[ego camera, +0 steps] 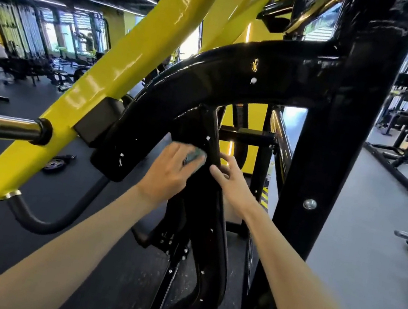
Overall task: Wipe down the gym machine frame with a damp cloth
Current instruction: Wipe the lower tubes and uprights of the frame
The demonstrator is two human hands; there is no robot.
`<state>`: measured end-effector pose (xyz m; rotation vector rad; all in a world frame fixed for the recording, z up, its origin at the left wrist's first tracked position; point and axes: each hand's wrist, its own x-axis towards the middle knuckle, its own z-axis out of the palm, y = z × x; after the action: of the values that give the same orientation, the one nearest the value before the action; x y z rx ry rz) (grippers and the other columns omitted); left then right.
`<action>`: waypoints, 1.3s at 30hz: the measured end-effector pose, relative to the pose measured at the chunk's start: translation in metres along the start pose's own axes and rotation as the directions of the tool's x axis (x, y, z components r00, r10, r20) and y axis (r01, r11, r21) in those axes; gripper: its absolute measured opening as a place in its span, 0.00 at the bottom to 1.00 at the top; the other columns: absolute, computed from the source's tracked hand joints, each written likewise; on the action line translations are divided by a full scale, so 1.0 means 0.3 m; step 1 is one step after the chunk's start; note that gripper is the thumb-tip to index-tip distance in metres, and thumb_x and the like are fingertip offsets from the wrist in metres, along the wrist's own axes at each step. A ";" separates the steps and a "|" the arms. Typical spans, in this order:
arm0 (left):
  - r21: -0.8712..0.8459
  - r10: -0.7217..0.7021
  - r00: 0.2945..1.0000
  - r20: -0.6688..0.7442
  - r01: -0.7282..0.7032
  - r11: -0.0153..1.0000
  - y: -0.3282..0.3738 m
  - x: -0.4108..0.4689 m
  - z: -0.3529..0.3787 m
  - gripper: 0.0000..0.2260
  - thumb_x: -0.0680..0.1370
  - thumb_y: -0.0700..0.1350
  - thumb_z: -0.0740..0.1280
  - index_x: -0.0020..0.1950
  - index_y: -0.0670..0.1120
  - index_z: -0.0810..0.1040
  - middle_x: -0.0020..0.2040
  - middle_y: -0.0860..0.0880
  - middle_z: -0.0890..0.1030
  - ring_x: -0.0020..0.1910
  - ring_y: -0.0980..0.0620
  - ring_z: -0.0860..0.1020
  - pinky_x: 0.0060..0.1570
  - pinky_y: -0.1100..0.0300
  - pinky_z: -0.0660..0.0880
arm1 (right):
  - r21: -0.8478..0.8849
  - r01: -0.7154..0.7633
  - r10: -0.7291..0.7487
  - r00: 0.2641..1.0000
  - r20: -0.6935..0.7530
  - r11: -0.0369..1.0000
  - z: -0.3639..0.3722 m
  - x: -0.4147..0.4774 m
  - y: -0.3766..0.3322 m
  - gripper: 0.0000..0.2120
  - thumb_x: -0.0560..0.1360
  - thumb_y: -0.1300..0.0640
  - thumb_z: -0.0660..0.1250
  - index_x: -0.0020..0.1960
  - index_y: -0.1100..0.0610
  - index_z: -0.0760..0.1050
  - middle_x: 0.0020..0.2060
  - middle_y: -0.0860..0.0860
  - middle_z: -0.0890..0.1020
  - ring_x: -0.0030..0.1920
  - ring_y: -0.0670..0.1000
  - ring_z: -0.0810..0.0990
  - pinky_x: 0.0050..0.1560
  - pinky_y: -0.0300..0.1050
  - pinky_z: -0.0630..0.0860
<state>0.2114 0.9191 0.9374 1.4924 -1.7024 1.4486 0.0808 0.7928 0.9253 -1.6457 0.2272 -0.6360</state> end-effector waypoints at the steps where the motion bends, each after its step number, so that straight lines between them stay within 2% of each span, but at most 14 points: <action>1: -0.003 -0.111 0.993 -0.035 0.111 0.994 -0.011 0.028 -0.010 0.12 0.76 0.31 0.64 0.58 0.39 0.76 0.53 0.41 0.71 0.49 0.42 0.72 0.50 0.53 0.73 | 0.001 0.000 0.000 1.000 0.003 1.000 0.002 0.000 0.003 0.16 0.80 0.57 0.62 0.66 0.46 0.66 0.58 0.56 0.79 0.57 0.52 0.80 0.55 0.48 0.79; 4: -0.057 -0.407 0.903 -0.138 0.403 0.913 0.008 0.077 -0.009 0.14 0.75 0.31 0.59 0.57 0.37 0.79 0.54 0.42 0.69 0.51 0.43 0.69 0.53 0.59 0.70 | -0.008 0.022 -0.022 1.000 -0.018 1.000 0.007 -0.002 0.001 0.15 0.81 0.58 0.62 0.64 0.45 0.65 0.57 0.56 0.78 0.54 0.50 0.80 0.52 0.45 0.80; 8: -0.021 -0.014 0.999 0.053 0.015 1.000 0.072 -0.051 0.022 0.10 0.80 0.33 0.59 0.58 0.38 0.77 0.55 0.41 0.73 0.49 0.42 0.73 0.50 0.51 0.74 | -0.025 0.042 -0.042 0.999 -0.019 0.999 0.011 -0.008 -0.007 0.14 0.81 0.58 0.61 0.65 0.47 0.65 0.57 0.58 0.77 0.56 0.54 0.79 0.58 0.50 0.78; 10: 0.004 0.031 0.996 0.087 -0.031 1.000 0.037 -0.027 0.003 0.09 0.79 0.34 0.62 0.57 0.38 0.78 0.53 0.39 0.76 0.50 0.42 0.74 0.50 0.50 0.75 | -0.008 0.033 -0.033 0.999 -0.013 0.999 0.012 -0.011 -0.009 0.15 0.81 0.58 0.60 0.66 0.47 0.64 0.58 0.57 0.77 0.57 0.53 0.79 0.58 0.50 0.78; 13: -0.023 -0.277 0.960 -0.042 0.276 0.961 0.018 0.057 -0.017 0.12 0.77 0.33 0.61 0.55 0.37 0.81 0.52 0.38 0.75 0.51 0.43 0.71 0.51 0.57 0.72 | 0.018 0.018 -0.018 1.000 -0.008 1.000 0.014 -0.014 -0.008 0.16 0.81 0.58 0.61 0.66 0.47 0.64 0.57 0.55 0.77 0.54 0.49 0.80 0.53 0.44 0.79; 15: -0.025 -0.335 0.939 -0.071 0.335 0.942 0.044 0.053 -0.002 0.13 0.78 0.33 0.58 0.54 0.37 0.81 0.53 0.40 0.72 0.51 0.43 0.70 0.51 0.59 0.70 | 0.021 0.016 -0.015 1.000 -0.009 1.000 0.011 -0.018 -0.015 0.16 0.81 0.59 0.61 0.66 0.47 0.64 0.55 0.54 0.78 0.51 0.47 0.80 0.50 0.41 0.79; 20: 0.001 0.032 0.997 0.074 -0.032 0.999 0.027 -0.008 -0.006 0.10 0.79 0.34 0.61 0.54 0.37 0.81 0.54 0.41 0.70 0.50 0.42 0.72 0.50 0.51 0.74 | 0.009 -0.012 0.012 1.000 0.023 1.000 0.010 -0.026 -0.032 0.17 0.82 0.57 0.59 0.68 0.47 0.63 0.55 0.52 0.77 0.55 0.50 0.79 0.50 0.39 0.78; 24: -0.048 -0.355 0.928 -0.112 0.351 0.935 -0.023 0.107 -0.038 0.13 0.76 0.34 0.59 0.55 0.37 0.81 0.55 0.43 0.67 0.52 0.43 0.69 0.52 0.60 0.71 | 0.066 -0.027 0.028 1.000 -0.009 0.997 0.027 -0.038 -0.029 0.18 0.82 0.57 0.59 0.70 0.47 0.63 0.57 0.54 0.78 0.52 0.48 0.81 0.45 0.36 0.78; 26: -0.061 -0.432 0.890 -0.148 0.428 0.902 0.005 0.079 -0.011 0.13 0.76 0.34 0.59 0.56 0.37 0.80 0.55 0.43 0.68 0.52 0.43 0.69 0.54 0.60 0.70 | 0.084 -0.020 0.022 1.000 -0.020 0.996 0.029 -0.042 -0.031 0.17 0.82 0.58 0.59 0.68 0.46 0.64 0.57 0.54 0.78 0.51 0.47 0.80 0.44 0.35 0.78; 29: -0.049 -0.138 0.990 -0.005 0.138 0.989 0.057 -0.061 0.025 0.11 0.80 0.34 0.58 0.56 0.39 0.79 0.54 0.42 0.71 0.49 0.42 0.71 0.46 0.51 0.76 | 0.083 -0.028 0.030 0.999 -0.019 0.996 0.024 -0.044 -0.042 0.15 0.82 0.59 0.59 0.66 0.45 0.65 0.56 0.53 0.77 0.51 0.46 0.79 0.45 0.35 0.78; 31: -0.084 -0.078 0.996 0.050 0.082 0.993 0.041 -0.059 0.008 0.11 0.81 0.36 0.58 0.56 0.39 0.79 0.54 0.43 0.71 0.50 0.43 0.72 0.42 0.51 0.78 | 0.084 -0.025 0.028 0.999 -0.032 0.996 0.025 -0.041 -0.035 0.15 0.82 0.58 0.59 0.66 0.45 0.65 0.58 0.54 0.77 0.54 0.48 0.79 0.50 0.40 0.79; 33: -0.123 -0.280 0.960 0.000 0.278 0.953 0.029 0.044 -0.027 0.12 0.77 0.36 0.60 0.57 0.38 0.79 0.55 0.43 0.69 0.51 0.43 0.72 0.47 0.56 0.77 | 0.074 -0.015 0.019 0.999 -0.048 0.997 0.033 -0.037 -0.020 0.15 0.82 0.57 0.60 0.66 0.45 0.65 0.60 0.55 0.77 0.58 0.51 0.79 0.57 0.46 0.78; 36: -0.177 -0.563 0.819 -0.110 0.541 0.822 0.006 0.194 -0.064 0.16 0.73 0.36 0.59 0.57 0.38 0.78 0.51 0.41 0.74 0.50 0.47 0.70 0.55 0.69 0.68 | 0.059 -0.013 0.016 0.998 -0.058 0.998 0.036 -0.032 -0.007 0.16 0.81 0.56 0.60 0.67 0.45 0.65 0.60 0.53 0.78 0.59 0.51 0.79 0.60 0.50 0.77; 39: -0.053 -0.281 0.959 -0.039 0.279 0.959 0.032 0.130 -0.034 0.13 0.75 0.33 0.59 0.57 0.37 0.78 0.48 0.39 0.78 0.47 0.45 0.71 0.50 0.59 0.73 | 0.069 -0.009 0.013 0.998 -0.056 0.998 0.031 -0.025 -0.008 0.16 0.81 0.57 0.60 0.68 0.48 0.65 0.58 0.54 0.78 0.58 0.52 0.79 0.58 0.48 0.78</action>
<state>0.1875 0.9101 0.9702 1.5875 -1.4195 1.2747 0.0788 0.8049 0.9250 -1.5613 0.2521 -0.6756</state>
